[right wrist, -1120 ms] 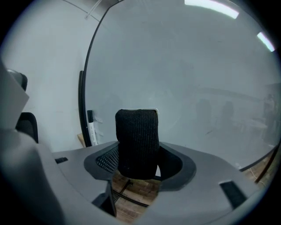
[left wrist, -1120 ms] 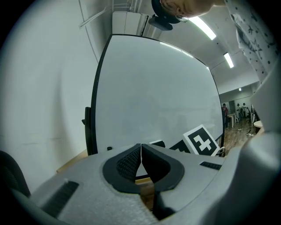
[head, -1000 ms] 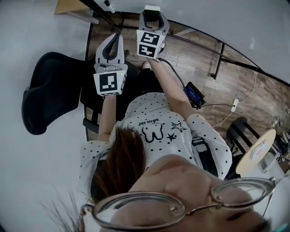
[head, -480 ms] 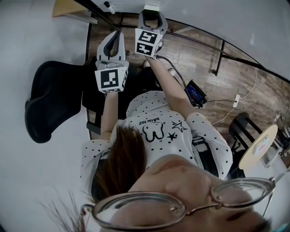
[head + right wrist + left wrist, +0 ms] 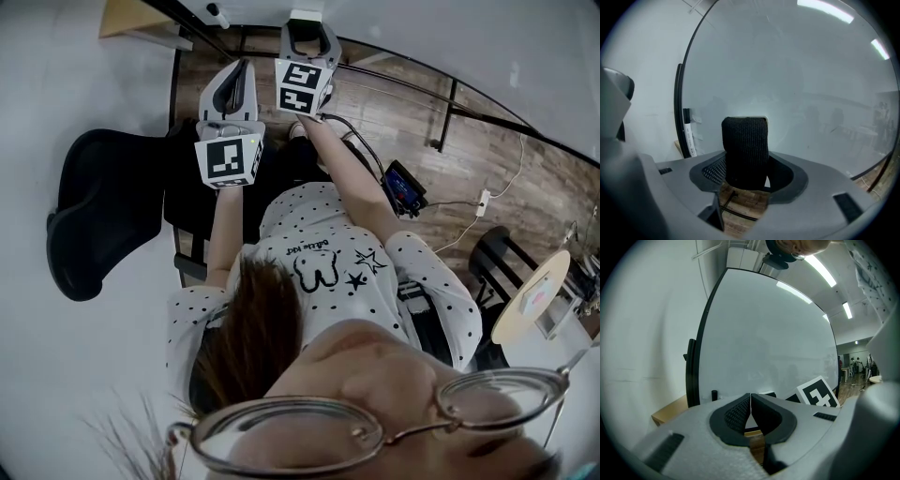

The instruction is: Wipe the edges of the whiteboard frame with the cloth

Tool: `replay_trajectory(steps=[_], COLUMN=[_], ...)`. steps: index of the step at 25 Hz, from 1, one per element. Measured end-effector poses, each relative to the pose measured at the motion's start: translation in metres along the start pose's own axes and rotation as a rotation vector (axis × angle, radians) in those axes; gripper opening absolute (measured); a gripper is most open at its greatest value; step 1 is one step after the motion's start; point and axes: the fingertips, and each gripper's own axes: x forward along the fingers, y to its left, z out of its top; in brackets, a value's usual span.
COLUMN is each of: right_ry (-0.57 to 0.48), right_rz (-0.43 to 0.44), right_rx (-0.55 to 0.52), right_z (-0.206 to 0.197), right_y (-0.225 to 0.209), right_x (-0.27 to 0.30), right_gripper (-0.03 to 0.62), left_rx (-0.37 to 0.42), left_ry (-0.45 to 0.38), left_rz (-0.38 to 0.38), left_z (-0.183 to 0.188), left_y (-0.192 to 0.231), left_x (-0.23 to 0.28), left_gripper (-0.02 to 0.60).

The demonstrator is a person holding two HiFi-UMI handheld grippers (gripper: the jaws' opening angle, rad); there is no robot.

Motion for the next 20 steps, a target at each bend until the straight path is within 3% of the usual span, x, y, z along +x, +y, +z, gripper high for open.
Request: replay_trajectory(steps=[8,20], right_ry=[-0.001,-0.012], right_rz=[0.005,0.041], right_rx=[0.0,0.015], right_z=[0.0,0.002], right_y=[-0.011,-0.027], right_x=[-0.005,-0.013], right_gripper=[0.24,0.239], left_rx=[0.009,0.019], left_ry=[0.01,-0.006], left_rz=[-0.007,-0.025], left_z=[-0.012,-0.003], left_y=[-0.01,-0.031], left_x=[0.01,0.015], left_gripper=[0.02,0.02])
